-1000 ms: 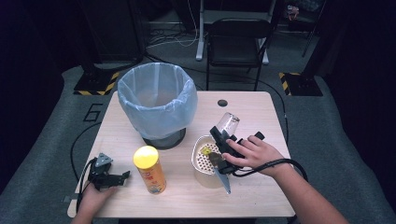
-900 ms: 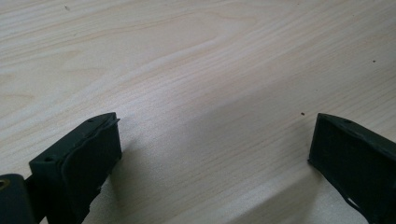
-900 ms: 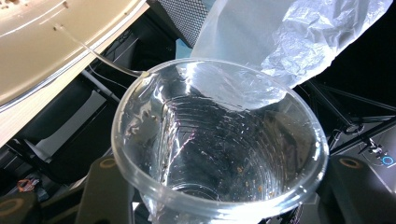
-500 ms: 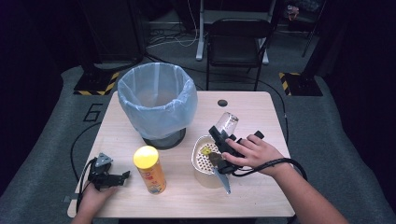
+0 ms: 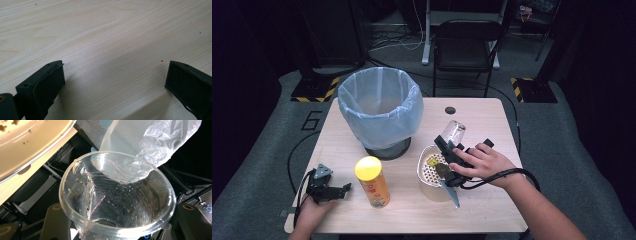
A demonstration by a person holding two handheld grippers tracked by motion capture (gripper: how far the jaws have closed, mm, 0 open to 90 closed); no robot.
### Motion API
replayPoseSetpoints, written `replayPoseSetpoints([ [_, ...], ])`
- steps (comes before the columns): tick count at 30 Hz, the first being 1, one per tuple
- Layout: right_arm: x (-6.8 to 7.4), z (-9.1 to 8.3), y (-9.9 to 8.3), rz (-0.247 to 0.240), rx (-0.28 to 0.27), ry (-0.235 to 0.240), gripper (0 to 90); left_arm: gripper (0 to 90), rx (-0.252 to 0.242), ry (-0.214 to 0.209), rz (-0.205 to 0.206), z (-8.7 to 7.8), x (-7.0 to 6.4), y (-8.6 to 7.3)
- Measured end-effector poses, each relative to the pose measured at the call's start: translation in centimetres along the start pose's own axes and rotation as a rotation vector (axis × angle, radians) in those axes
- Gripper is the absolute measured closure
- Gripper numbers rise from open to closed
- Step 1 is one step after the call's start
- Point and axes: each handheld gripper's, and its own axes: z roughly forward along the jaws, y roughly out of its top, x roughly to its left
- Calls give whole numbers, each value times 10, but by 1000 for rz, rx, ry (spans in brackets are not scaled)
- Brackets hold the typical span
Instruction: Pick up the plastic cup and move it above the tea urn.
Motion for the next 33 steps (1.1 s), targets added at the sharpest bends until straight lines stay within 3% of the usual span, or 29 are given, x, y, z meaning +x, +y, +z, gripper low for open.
replayPoseSetpoints([
  [1,2,0,1,30,3,-11,404,21,0,0,0,0,0,0],
  [2,4,1,1,111,-20,-45,404,21,0,0,0,0,0,0],
  [3,-3,0,-1,12,-13,-10,404,21,0,0,0,0,0,0],
  [5,1,-1,-1,92,-5,13,403,21,0,0,0,0,0,0],
  [8,0,0,-2,80,-25,15,401,21,0,0,0,0,0,0],
  [9,-4,1,-4,29,-50,39,401,21,0,0,0,0,0,0],
  [11,-1,2,-3,100,-66,28,400,21,0,0,0,0,0,0],
  [13,-3,4,-4,128,-79,54,399,21,0,0,0,0,0,0],
  [15,-4,6,-5,128,-82,67,399,21,0,0,0,0,0,0],
  [16,-11,5,-9,31,-78,100,398,21,0,0,0,0,0,0],
  [18,-13,7,-10,45,-86,122,398,21,0,0,0,0,0,0],
  [19,-10,8,-9,102,-104,144,398,21,0,0,0,0,0,0],
  [20,-12,8,-10,110,-104,153,398,21,0,0,0,0,0,0],
  [21,-16,8,-12,66,-95,150,398,21,0,0,0,0,0,0],
  [23,-18,9,-14,81,-98,163,398,21,0,0,0,0,0,0],
  [26,-24,9,-17,153,-127,198,398,21,0,0,0,0,0,0],
  [27,-25,9,-18,259,-143,170,398,21,0,0,0,0,0,0],
  [29,-27,10,-24,443,-155,161,399,21,0,0,0,0,0,0],
  [30,-27,10,-24,443,-155,161,399,21,0,0,0,0,0,0],
  [31,-29,11,-27,486,-164,163,399,21,0,0,0,0,0,0],
  [32,-30,8,-31,653,-171,166,400,21,0,0,0,0,0,0],
  [33,-30,8,-31,653,-171,166,400,21,0,0,0,0,0,0],
])
